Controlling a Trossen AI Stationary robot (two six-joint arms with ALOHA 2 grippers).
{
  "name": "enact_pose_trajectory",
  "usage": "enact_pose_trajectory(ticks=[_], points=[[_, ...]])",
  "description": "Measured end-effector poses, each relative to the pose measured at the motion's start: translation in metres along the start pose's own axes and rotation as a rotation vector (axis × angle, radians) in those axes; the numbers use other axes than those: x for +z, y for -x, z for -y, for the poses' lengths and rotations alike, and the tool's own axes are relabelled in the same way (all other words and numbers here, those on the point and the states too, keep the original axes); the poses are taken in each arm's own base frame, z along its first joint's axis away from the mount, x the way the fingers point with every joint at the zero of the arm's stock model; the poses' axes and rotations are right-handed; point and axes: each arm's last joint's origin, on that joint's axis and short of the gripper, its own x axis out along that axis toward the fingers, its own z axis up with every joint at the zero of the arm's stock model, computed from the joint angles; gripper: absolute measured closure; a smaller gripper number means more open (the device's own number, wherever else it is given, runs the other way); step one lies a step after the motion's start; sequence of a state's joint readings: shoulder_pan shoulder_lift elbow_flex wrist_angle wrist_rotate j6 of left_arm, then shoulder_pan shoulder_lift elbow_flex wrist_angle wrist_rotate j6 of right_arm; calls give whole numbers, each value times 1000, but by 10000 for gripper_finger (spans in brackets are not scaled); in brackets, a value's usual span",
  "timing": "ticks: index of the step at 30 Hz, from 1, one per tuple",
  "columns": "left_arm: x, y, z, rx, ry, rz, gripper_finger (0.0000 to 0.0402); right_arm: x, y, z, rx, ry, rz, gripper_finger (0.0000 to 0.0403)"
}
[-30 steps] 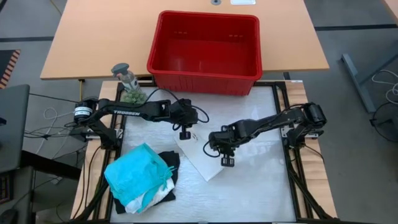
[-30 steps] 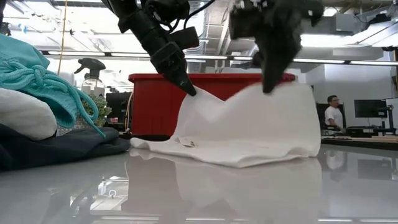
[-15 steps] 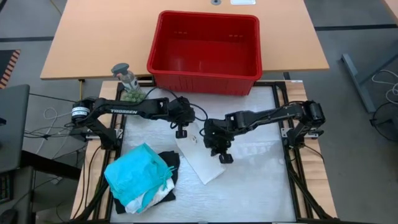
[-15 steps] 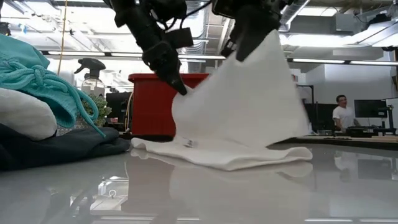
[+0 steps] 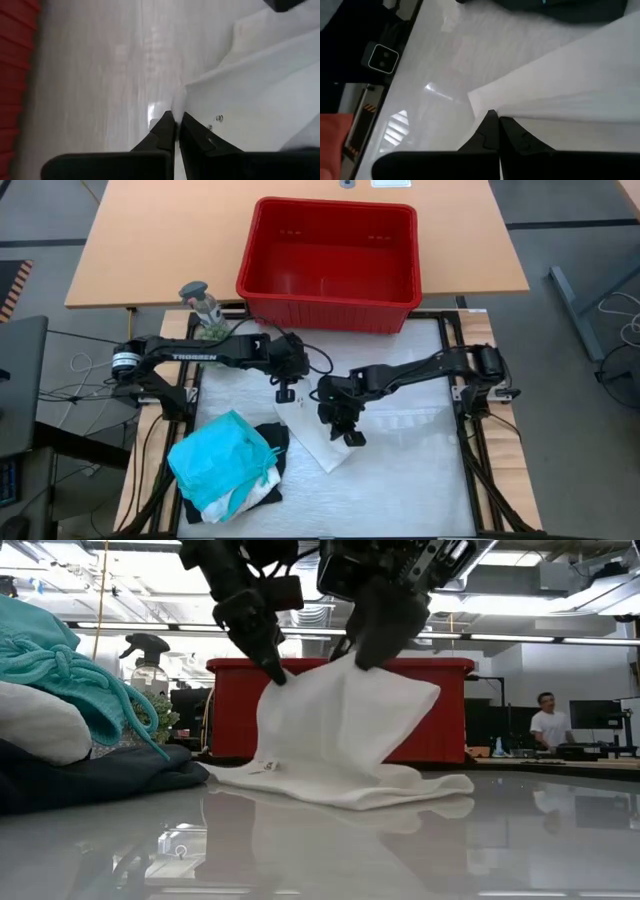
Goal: Fold Laundry from Bin
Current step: Fold the white shorts
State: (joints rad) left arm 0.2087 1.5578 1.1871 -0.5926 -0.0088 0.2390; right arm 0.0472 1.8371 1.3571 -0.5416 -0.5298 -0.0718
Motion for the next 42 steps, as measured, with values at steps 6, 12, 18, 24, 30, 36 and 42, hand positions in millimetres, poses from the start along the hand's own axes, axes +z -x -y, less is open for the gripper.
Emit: enact_pose_trajectory(ticks=[6,12,18,24,30,36,42], points=[[-7,1,5,-115,15,-61,401,1,1,1,16,-2,6,387],[-7,1,14,-162,-19,-65,401,0,1,1,18,-5,5,383],[-9,-9,19,-177,-95,-106,401,0,1,1,18,-17,0,380],[-12,-14,21,-195,-247,-134,371,-1,1,1,19,-31,-13,383],[-17,-12,24,-341,-256,-139,293,-2,1,1,17,-30,-21,382],[-19,-13,19,-193,-296,-198,224,-2,1,1,16,-19,-16,382],[-15,-14,10,-258,-186,-120,207,-2,1,2,-18,-10,-19,382]])
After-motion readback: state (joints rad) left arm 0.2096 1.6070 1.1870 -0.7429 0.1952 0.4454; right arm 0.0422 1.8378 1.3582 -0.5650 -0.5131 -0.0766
